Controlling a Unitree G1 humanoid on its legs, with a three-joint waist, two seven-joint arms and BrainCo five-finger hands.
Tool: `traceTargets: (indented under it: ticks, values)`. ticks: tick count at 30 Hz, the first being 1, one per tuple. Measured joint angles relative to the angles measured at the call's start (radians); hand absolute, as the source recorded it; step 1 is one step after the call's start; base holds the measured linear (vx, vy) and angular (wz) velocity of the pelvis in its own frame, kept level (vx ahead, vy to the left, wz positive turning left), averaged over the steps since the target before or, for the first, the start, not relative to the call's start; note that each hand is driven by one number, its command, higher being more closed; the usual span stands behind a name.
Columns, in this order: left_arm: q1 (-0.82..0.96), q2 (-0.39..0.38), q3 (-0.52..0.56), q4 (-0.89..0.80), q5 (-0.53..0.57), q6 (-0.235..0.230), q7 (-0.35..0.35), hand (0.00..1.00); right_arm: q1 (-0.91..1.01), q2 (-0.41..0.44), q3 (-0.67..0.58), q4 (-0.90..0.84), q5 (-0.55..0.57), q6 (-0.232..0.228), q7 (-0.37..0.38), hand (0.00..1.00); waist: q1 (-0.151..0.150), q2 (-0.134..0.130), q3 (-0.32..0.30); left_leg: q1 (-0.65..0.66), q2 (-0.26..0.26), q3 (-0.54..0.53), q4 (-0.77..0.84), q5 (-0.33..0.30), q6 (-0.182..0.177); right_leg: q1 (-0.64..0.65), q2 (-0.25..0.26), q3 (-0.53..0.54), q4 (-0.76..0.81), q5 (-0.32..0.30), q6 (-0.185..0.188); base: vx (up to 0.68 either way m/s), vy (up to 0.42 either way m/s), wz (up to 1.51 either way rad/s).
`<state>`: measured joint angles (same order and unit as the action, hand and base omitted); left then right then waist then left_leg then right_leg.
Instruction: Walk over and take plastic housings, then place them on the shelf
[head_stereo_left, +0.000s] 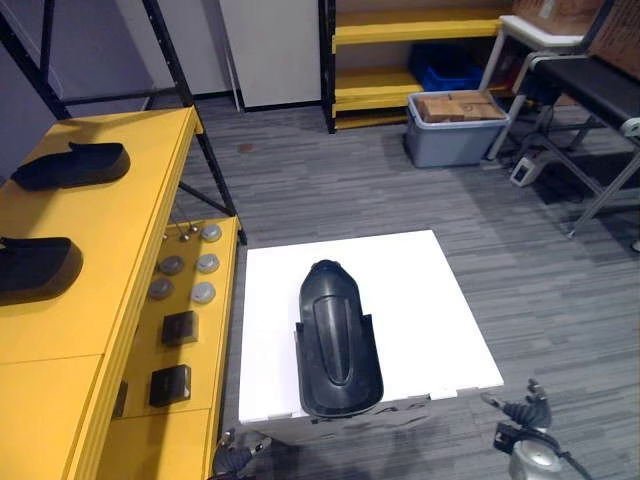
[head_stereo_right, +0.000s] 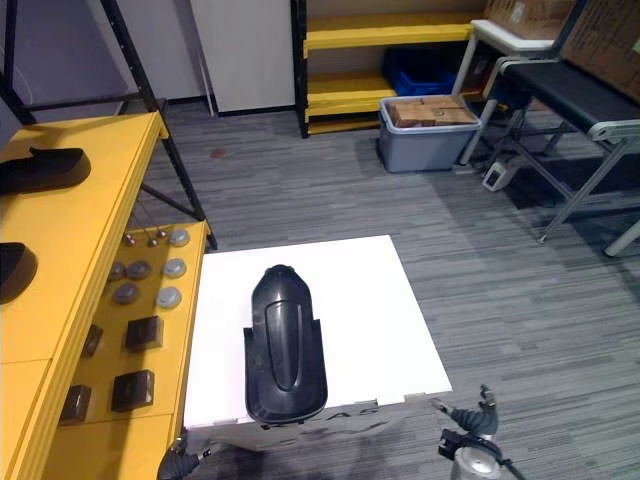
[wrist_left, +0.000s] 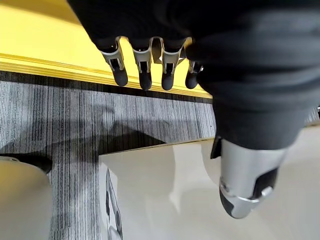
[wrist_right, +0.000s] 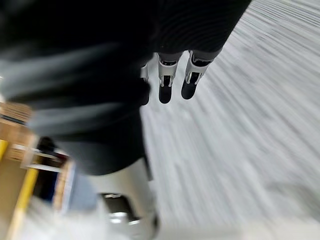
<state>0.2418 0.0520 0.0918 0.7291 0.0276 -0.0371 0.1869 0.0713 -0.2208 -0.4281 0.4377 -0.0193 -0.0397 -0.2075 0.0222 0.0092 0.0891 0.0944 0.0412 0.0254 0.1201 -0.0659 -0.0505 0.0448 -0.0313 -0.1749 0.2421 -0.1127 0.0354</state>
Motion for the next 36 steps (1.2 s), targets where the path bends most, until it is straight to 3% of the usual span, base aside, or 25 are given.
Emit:
traceTargets:
  ticks: [3, 5, 6, 7, 8, 9, 14, 20, 24, 30, 36]
  values:
    - [0.004, -0.003, -0.001, -0.001, -0.005, 0.0, -0.007, 0.0, -0.026, -0.048, 0.007, -0.139, 0.008, -0.004, 0.002, 0.0, -0.008, -0.004, -0.009, -0.001, -0.003, 0.002, 0.0, 0.003, 0.001, 0.007, -0.001, 0.002, -0.024, 0.0, 0.0, 0.03, -0.017, -0.14]
    - [0.0, -0.001, -0.001, -0.001, -0.006, -0.008, -0.02, 0.0, -0.079, -0.07, 0.053, -0.239, 0.024, -0.005, 0.003, 0.0, -0.007, -0.022, -0.005, -0.017, -0.018, 0.002, 0.063, -0.003, 0.001, 0.034, -0.017, 0.011, -0.05, 0.002, -0.003, 0.0, -0.011, -0.15]
    - [-0.001, -0.004, -0.002, 0.0, -0.006, -0.012, -0.022, 0.0, -0.1, -0.072, 0.095, -0.289, 0.034, -0.016, 0.009, 0.0, -0.005, -0.036, -0.007, -0.034, -0.033, 0.001, 0.06, -0.048, -0.011, 0.046, -0.027, 0.039, -0.068, 0.002, -0.003, -0.02, -0.003, -0.08]
    - [0.0, -0.008, -0.005, 0.001, -0.006, -0.012, -0.023, 0.0, -0.12, -0.075, 0.12, -0.309, 0.038, -0.023, 0.012, 0.0, -0.008, -0.031, -0.01, -0.033, -0.035, -0.001, 0.007, -0.048, -0.016, 0.044, -0.027, 0.045, -0.071, 0.002, -0.003, -0.06, 0.002, -0.09]
    - [0.0, -0.014, -0.022, 0.002, -0.006, -0.014, -0.027, 0.0, -0.158, -0.088, 0.172, -0.338, 0.046, -0.037, 0.021, 0.0, -0.008, -0.014, -0.013, -0.032, -0.023, -0.006, -0.098, 0.051, -0.01, 0.039, -0.014, 0.045, -0.077, 0.002, -0.002, -0.09, 0.027, -0.17]
    - [-0.004, -0.017, -0.026, 0.003, -0.009, -0.018, -0.032, 0.0, -0.187, -0.08, 0.225, -0.362, 0.046, -0.045, 0.028, 0.0, 0.001, -0.007, -0.016, -0.033, -0.012, -0.004, -0.106, 0.07, 0.004, 0.041, -0.007, 0.049, -0.085, 0.001, -0.002, -0.09, 0.039, -0.13]
    - [-0.017, -0.008, -0.042, 0.005, -0.006, -0.023, -0.038, 0.0, -0.282, 0.008, 0.444, -0.434, 0.049, -0.09, 0.072, 0.0, 0.018, -0.032, -0.013, -0.034, -0.031, -0.011, -0.109, 0.07, 0.004, 0.061, -0.023, 0.049, -0.126, 0.001, -0.002, -0.07, 0.056, 0.03]
    - [-0.024, -0.01, -0.041, 0.01, -0.006, -0.029, -0.036, 0.0, -0.284, 0.087, 0.592, -0.386, -0.013, -0.088, 0.122, 0.0, 0.033, -0.028, -0.006, -0.036, -0.036, -0.033, -0.131, 0.079, 0.016, 0.077, -0.023, 0.026, -0.17, 0.001, -0.003, -0.13, 0.003, 0.07]
    - [-0.036, -0.012, -0.04, 0.032, -0.005, -0.028, -0.036, 0.0, -0.255, 0.122, 0.606, -0.355, -0.096, -0.05, 0.135, 0.0, 0.024, -0.024, 0.004, -0.032, -0.038, -0.054, -0.176, 0.108, 0.038, 0.072, -0.021, 0.006, -0.183, 0.007, -0.012, -0.19, 0.009, 0.13]
    - [-0.041, -0.012, -0.039, 0.037, -0.005, -0.022, -0.023, 0.0, -0.168, 0.21, 0.601, -0.34, -0.33, 0.046, 0.127, 0.0, 0.022, -0.025, 0.007, -0.035, -0.041, -0.064, -0.206, 0.13, 0.037, 0.06, -0.022, -0.008, -0.201, 0.015, -0.005, -0.06, 0.022, 0.06]
    - [-0.048, -0.015, -0.04, 0.039, -0.004, -0.007, -0.016, 0.0, -0.141, 0.272, 0.514, -0.262, -0.503, 0.125, 0.071, 0.0, 0.023, -0.026, 0.009, -0.035, -0.046, -0.081, -0.206, 0.134, 0.042, 0.091, -0.023, -0.032, -0.222, 0.017, -0.008, 0.05, -0.012, 0.12]
